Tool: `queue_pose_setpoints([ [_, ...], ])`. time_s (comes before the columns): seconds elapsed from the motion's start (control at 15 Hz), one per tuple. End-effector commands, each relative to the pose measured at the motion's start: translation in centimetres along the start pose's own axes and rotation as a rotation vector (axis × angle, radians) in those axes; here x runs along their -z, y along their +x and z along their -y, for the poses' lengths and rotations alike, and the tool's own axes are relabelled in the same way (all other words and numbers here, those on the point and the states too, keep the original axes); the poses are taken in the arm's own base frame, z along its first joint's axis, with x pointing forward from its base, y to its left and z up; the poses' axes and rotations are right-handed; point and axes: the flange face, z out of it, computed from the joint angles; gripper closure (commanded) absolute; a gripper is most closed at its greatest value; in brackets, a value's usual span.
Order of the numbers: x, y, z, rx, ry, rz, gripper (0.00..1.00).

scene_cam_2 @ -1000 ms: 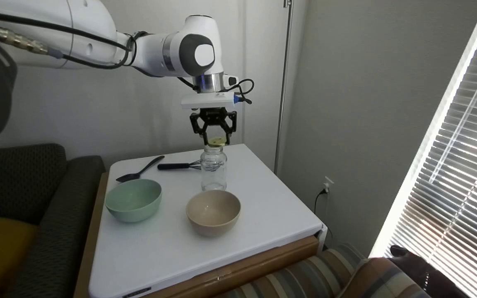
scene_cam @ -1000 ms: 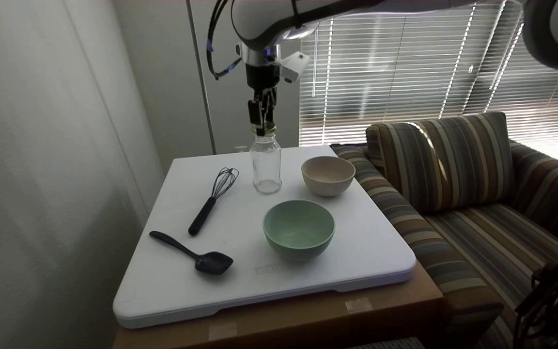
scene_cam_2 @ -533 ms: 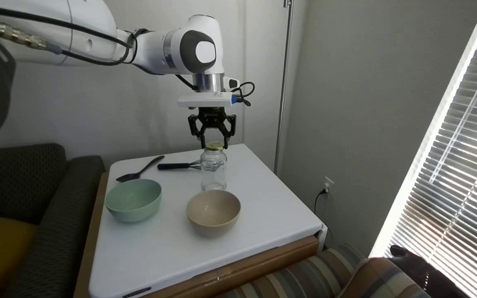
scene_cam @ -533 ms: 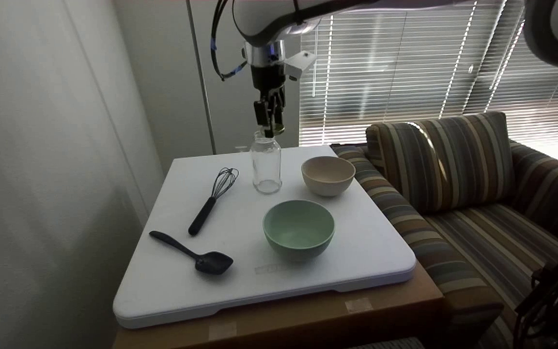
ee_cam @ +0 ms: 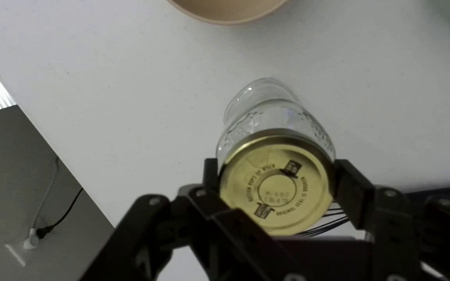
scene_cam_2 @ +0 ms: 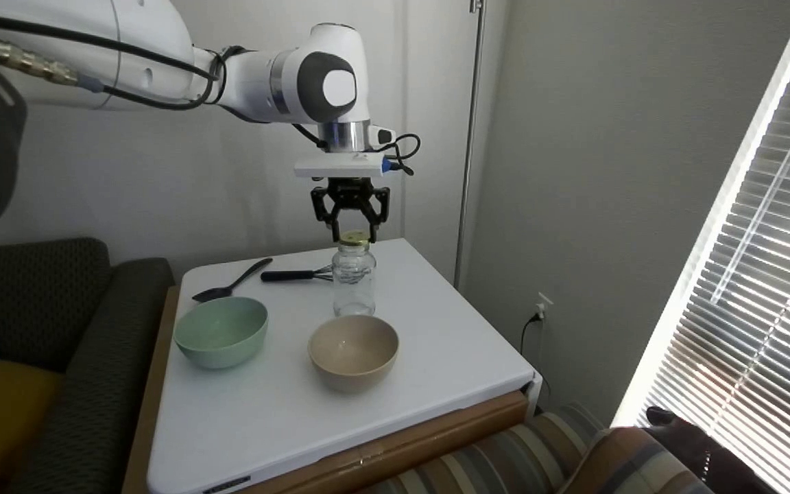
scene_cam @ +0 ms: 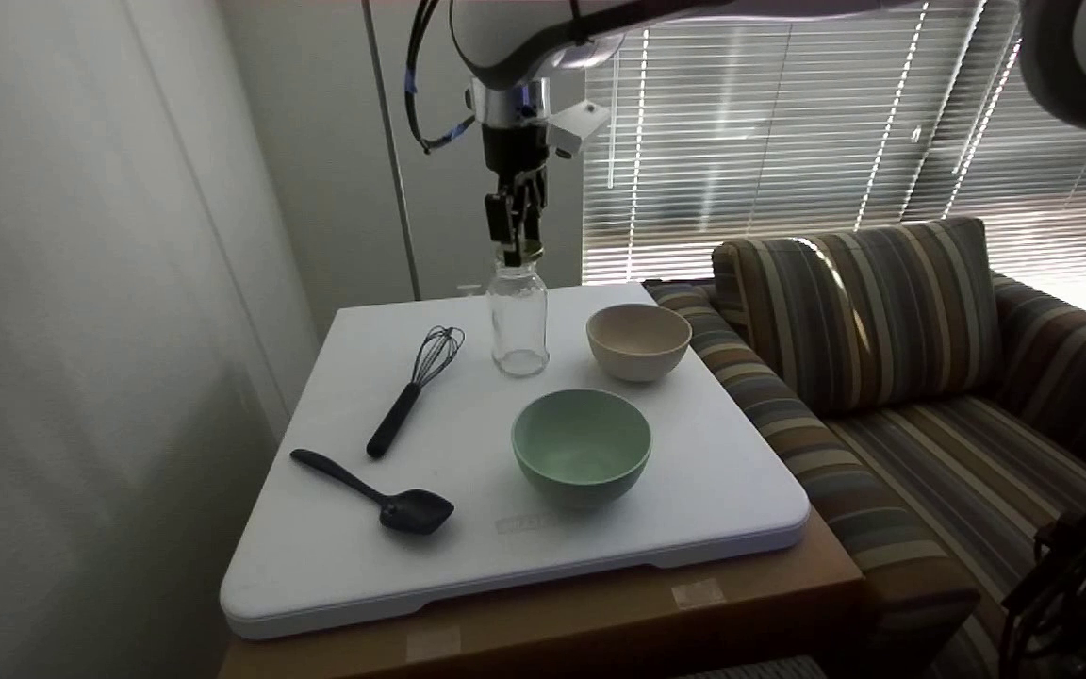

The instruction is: Put the lid on top of the glass jar, put the black ladle inside the green bowl, take the ladle out of the bowl

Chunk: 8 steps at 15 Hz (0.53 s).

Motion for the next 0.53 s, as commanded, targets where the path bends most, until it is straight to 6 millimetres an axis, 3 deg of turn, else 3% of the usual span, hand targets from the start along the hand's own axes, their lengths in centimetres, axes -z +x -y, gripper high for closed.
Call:
queue_pose_setpoints([
  [0.0,-1.8,-0.1,-1.0,-0.005,-0.034,-0.030,0.53],
  [0.2,-2.0,-0.1,-1.0,-0.016,-0.008,-0.043,0.53],
  [0.47,-0.7,0.1,-1.2,-0.017,-0.007,-0.060,0.53],
])
